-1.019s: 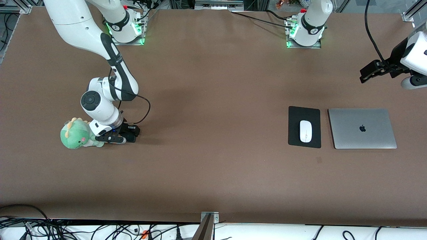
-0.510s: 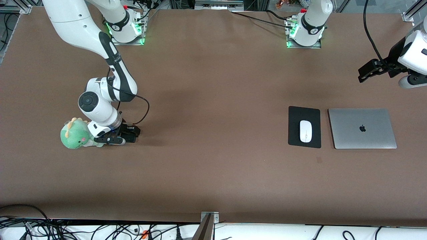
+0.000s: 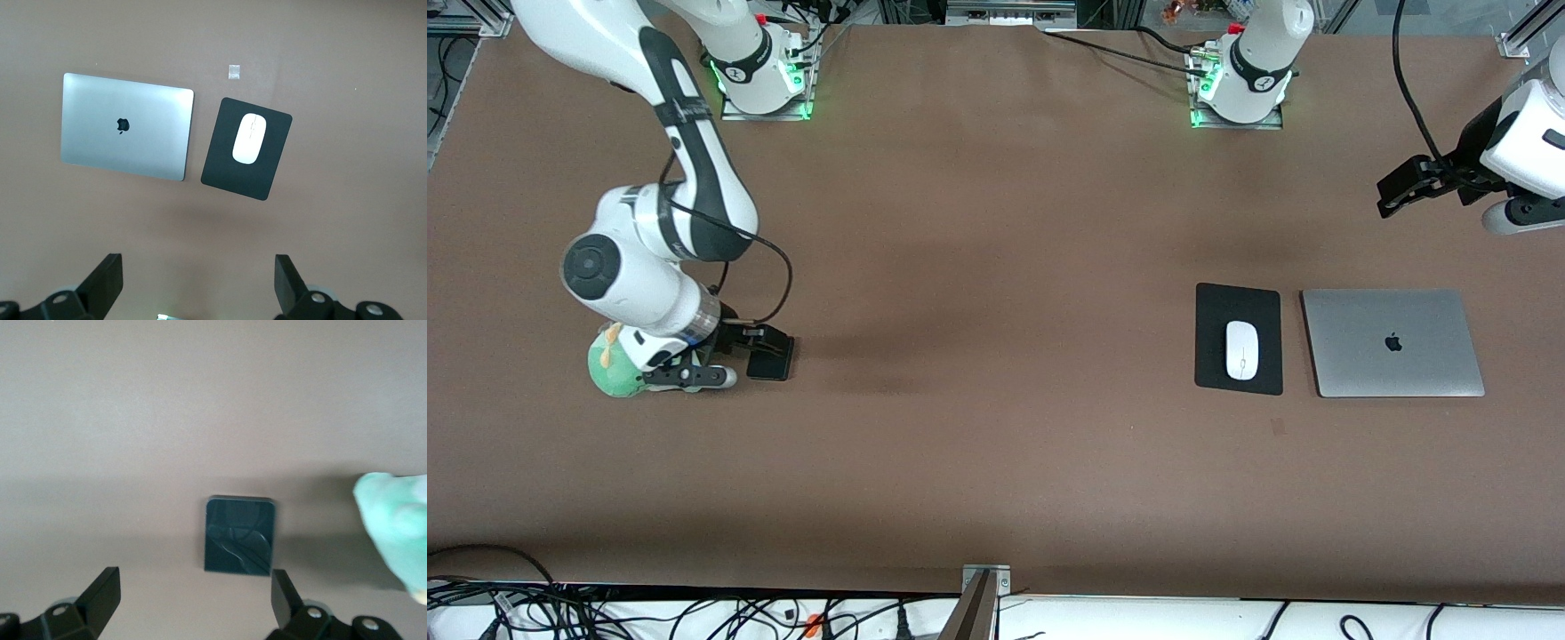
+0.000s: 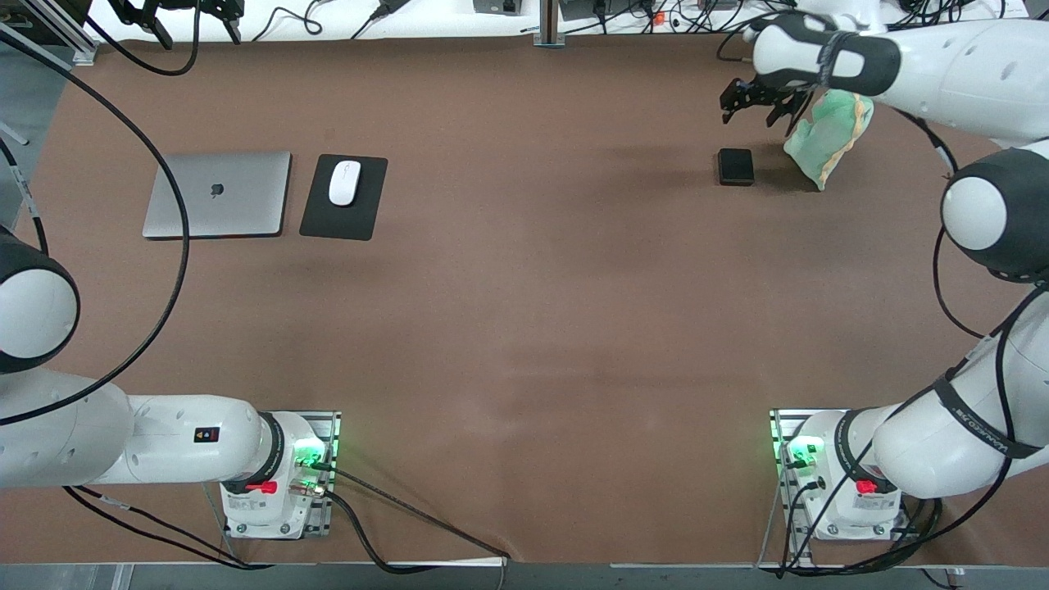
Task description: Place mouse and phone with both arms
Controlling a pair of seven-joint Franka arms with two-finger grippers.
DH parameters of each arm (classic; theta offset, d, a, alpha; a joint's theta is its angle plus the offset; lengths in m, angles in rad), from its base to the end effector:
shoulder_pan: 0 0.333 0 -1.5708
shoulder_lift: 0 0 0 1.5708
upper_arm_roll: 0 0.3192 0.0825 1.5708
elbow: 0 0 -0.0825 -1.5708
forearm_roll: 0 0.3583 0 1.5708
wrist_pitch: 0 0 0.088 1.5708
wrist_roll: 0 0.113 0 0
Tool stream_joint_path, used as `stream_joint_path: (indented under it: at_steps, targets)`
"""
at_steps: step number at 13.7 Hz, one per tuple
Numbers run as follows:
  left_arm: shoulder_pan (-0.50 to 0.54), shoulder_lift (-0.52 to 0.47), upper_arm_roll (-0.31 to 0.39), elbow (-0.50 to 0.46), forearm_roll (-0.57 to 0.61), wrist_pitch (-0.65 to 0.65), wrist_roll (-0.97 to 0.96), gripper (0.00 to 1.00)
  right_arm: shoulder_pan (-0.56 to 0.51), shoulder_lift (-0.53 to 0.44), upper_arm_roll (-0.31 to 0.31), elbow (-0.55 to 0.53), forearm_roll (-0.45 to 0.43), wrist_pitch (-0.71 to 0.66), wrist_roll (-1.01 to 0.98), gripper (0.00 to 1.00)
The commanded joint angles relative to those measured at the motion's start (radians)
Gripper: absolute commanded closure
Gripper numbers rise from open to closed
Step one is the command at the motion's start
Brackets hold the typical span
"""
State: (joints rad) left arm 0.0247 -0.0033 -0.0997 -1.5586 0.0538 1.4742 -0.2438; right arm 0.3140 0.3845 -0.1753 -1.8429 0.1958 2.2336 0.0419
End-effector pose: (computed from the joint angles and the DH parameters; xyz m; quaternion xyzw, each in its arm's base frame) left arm 0.5160 -0.0323 0.6209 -0.9951 -0.0857 0.0357 0.0331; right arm 0.6113 0.1002 0.3355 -0.9990 0.0049 -0.0033 0.0453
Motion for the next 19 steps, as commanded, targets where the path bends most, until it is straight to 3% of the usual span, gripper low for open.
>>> stream_joint_path:
  at_steps: [1,4,9,10,13,14,19]
  targets:
    - [0.001,0.000,0.002,0.025,-0.015,-0.025,-0.002,0.00,-0.018,-0.105,-0.044,-0.012,0.022,-0.112,-0.098,0.00]
    - [0.001,0.000,0.002,0.025,-0.016,-0.025,-0.002,0.00,-0.018,-0.185,-0.081,-0.007,-0.004,-0.214,-0.102,0.00]
    - [0.001,0.000,0.002,0.025,-0.015,-0.026,-0.003,0.00,-0.021,-0.354,-0.108,0.002,-0.142,-0.405,-0.089,0.00]
    - [0.003,0.002,0.002,0.025,-0.015,-0.026,-0.003,0.00,-0.041,-0.378,-0.101,0.017,-0.169,-0.441,-0.091,0.00]
    - [0.003,0.000,0.002,0.025,-0.015,-0.026,-0.003,0.00,-0.211,-0.385,0.067,0.122,-0.248,-0.596,-0.086,0.00]
    - [0.003,0.002,0.002,0.025,-0.015,-0.026,-0.003,0.00,-0.239,-0.410,0.094,0.125,-0.251,-0.604,-0.086,0.00]
    - [0.001,0.002,0.000,0.026,-0.015,-0.026,-0.003,0.00,-0.266,-0.461,0.091,0.135,-0.286,-0.632,-0.102,0.00]
